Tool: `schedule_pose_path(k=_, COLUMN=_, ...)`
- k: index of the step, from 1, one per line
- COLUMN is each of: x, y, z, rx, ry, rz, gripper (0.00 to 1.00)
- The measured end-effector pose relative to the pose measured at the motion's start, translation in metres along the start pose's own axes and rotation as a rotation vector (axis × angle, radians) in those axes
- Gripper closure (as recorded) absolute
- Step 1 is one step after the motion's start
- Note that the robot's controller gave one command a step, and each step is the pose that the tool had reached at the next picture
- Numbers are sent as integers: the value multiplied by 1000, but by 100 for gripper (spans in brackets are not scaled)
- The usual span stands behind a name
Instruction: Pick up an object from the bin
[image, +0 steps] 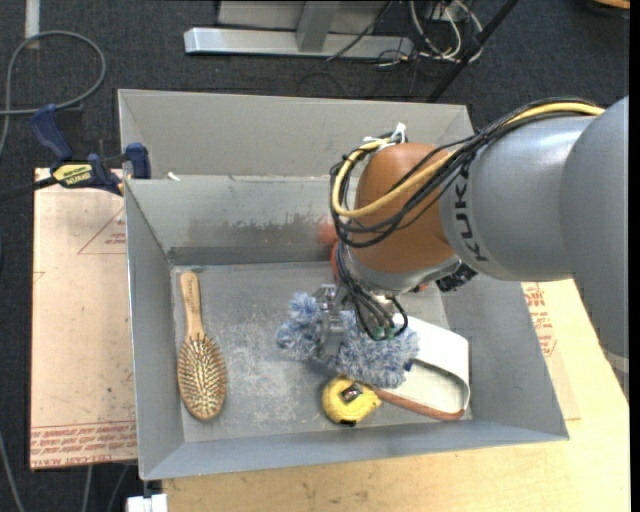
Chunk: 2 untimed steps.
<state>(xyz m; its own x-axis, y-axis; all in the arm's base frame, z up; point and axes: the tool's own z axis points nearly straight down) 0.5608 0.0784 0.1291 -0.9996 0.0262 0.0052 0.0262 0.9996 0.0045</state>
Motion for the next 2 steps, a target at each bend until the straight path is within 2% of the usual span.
schedule_pose_path(k=2, x=-2, y=1, z=-31, rx=-2, ry=-10, rz=0, gripper=100)
